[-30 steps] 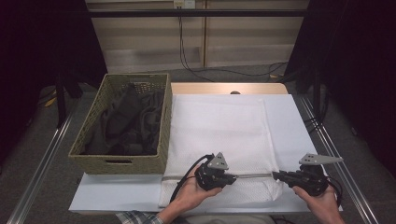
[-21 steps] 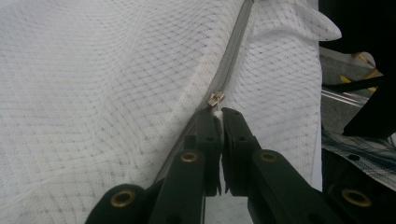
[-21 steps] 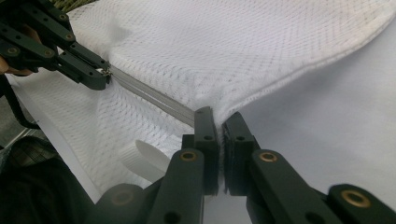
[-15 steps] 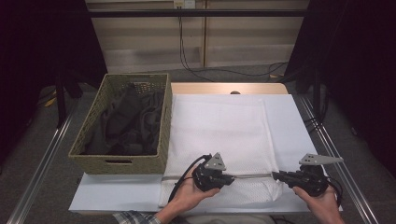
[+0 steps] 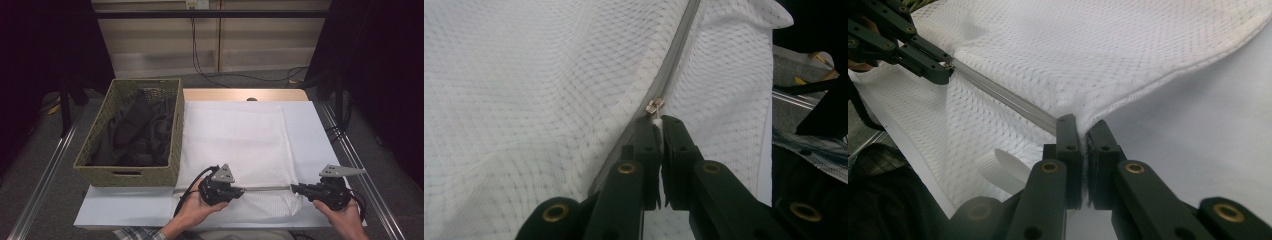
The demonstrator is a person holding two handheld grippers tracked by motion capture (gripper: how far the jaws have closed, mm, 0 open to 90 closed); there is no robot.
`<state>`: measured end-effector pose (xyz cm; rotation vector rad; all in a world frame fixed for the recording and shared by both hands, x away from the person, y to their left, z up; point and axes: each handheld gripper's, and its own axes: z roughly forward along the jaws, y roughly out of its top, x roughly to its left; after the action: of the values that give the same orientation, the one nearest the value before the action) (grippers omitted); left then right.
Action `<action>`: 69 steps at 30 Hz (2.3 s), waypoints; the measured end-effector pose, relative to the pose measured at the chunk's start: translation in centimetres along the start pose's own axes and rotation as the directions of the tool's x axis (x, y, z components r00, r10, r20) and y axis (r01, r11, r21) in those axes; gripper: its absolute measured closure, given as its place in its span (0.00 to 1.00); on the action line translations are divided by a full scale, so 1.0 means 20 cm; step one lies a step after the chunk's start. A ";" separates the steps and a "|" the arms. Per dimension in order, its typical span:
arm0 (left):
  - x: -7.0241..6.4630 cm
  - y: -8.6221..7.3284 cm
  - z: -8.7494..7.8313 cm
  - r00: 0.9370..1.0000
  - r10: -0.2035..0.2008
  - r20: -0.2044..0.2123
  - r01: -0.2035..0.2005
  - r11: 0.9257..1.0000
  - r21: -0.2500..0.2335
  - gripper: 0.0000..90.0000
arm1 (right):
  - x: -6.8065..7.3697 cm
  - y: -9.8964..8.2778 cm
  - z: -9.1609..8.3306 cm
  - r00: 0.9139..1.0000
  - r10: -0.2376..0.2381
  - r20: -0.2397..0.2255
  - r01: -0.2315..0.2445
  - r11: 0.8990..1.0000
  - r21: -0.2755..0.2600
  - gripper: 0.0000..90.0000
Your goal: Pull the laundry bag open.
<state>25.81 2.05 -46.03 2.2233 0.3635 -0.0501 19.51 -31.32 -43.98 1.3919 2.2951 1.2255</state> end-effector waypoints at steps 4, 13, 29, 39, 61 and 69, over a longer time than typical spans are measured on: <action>0.01 0.00 -0.02 1.000 -0.004 0.001 0.004 1.000 0.001 0.96 | 0.01 0.00 0.00 1.000 0.004 -0.002 -0.004 1.000 0.005 0.96; 0.01 -0.03 -0.03 1.000 -0.020 0.001 0.020 1.000 -0.009 0.96 | 0.00 0.00 0.00 1.000 0.001 0.001 -0.001 1.000 -0.001 0.96; 0.03 -0.06 -0.10 1.000 -0.018 -0.023 0.019 1.000 0.007 0.96 | 0.00 0.00 -0.01 1.000 0.007 0.004 -0.007 1.000 -0.002 0.96; 0.04 -0.08 -0.13 0.999 -0.027 -0.034 0.027 1.000 0.006 0.96 | -0.01 0.00 -0.01 1.000 -0.004 0.010 0.005 1.000 -0.010 0.96; 0.05 -0.12 -0.21 0.997 -0.046 -0.055 0.046 0.999 -0.005 0.96 | -0.01 -0.01 -0.02 1.000 0.005 0.013 -0.005 1.000 -0.008 0.96; 0.06 -0.15 -0.26 0.996 -0.055 -0.063 0.054 0.998 -0.013 0.96 | -0.01 -0.01 -0.02 1.000 0.006 0.011 -0.006 1.000 -0.010 0.96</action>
<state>25.62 8.07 -45.19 2.2072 0.4586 -0.0066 19.26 -31.76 -43.86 1.3999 2.2763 1.2256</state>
